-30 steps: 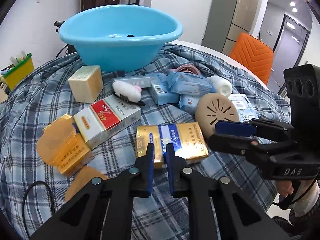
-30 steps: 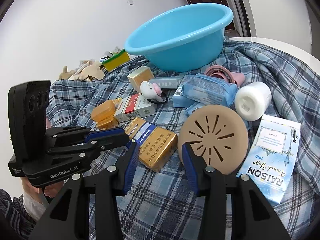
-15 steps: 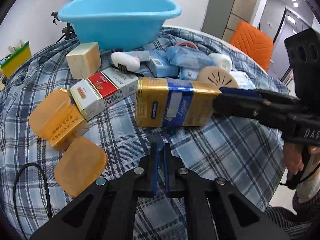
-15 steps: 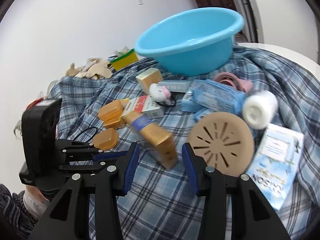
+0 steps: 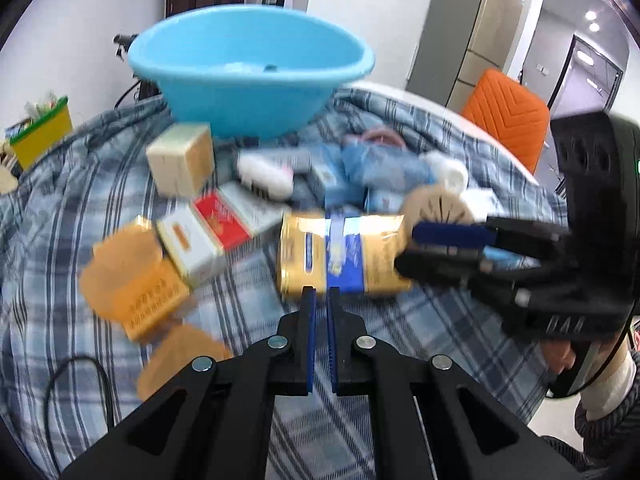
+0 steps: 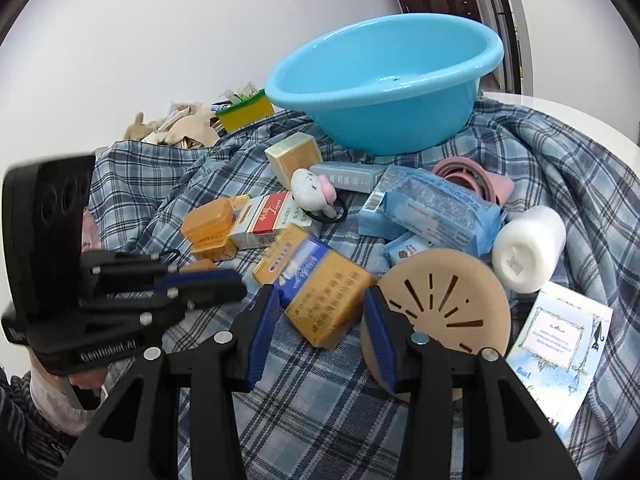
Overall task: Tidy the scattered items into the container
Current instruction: 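Close the right tool on the gold Liqun cigarette pack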
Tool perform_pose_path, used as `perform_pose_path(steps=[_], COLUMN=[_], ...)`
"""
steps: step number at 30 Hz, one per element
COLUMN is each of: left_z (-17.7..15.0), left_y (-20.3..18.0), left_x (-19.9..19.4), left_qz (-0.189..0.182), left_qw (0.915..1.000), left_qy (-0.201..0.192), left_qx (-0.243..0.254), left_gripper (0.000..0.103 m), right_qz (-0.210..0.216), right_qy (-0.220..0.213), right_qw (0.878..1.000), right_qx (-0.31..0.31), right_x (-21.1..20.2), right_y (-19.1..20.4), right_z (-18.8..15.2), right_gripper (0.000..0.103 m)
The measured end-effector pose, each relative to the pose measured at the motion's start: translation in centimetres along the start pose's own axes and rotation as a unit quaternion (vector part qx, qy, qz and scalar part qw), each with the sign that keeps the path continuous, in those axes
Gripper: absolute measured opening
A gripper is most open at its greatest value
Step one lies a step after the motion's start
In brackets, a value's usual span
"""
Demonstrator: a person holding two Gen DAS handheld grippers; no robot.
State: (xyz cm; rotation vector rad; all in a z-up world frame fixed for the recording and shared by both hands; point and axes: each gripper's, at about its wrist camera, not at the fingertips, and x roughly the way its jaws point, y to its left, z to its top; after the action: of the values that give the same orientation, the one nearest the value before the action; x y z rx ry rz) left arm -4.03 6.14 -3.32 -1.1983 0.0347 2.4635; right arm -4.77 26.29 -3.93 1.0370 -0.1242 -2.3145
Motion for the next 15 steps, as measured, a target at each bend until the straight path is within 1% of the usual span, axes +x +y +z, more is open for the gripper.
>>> perform_pose_path(steps=[3, 6, 9, 10, 11, 13, 15], left_z=[1.6, 2.8, 2.2, 1.6, 1.1, 0.8, 0.6], left_y=[-0.4, -0.7, -1.4, -1.6, -1.7, -1.7, -1.1], left_x=[0.6, 1.8, 3.1, 3.5, 3.5, 3.2, 3.1], left_qz=[-0.005, -0.015, -0.015, -0.009, -0.004, -0.006, -0.018], left_qw=[0.9999, 0.9997, 0.9987, 0.9983, 0.9985, 0.9986, 0.9986], left_qy=[-0.002, 0.011, 0.038, 0.044, 0.040, 0.042, 0.047], left_qx=[0.011, 0.015, 0.030, 0.036, 0.038, 0.031, 0.016], left_gripper=[0.006, 0.006, 0.006, 0.006, 0.006, 0.006, 0.006], right_qz=[-0.003, -0.003, -0.002, -0.001, -0.001, 0.003, 0.006], right_qy=[-0.008, -0.015, -0.019, -0.018, -0.017, -0.014, -0.011], right_qw=[1.000, 1.000, 1.000, 1.000, 1.000, 1.000, 1.000], right_qx=[0.001, 0.009, 0.013, 0.013, 0.012, 0.007, 0.002], right_x=[-0.4, -0.9, -1.4, -1.5, -1.6, -1.5, -1.1], right_y=[-0.2, -0.6, -0.9, -1.0, -1.0, -1.0, -1.0], right_z=[0.3, 0.5, 0.4, 0.3, 0.3, 0.3, 0.6], right_gripper=[0.043, 0.043, 0.043, 0.043, 0.043, 0.043, 0.043])
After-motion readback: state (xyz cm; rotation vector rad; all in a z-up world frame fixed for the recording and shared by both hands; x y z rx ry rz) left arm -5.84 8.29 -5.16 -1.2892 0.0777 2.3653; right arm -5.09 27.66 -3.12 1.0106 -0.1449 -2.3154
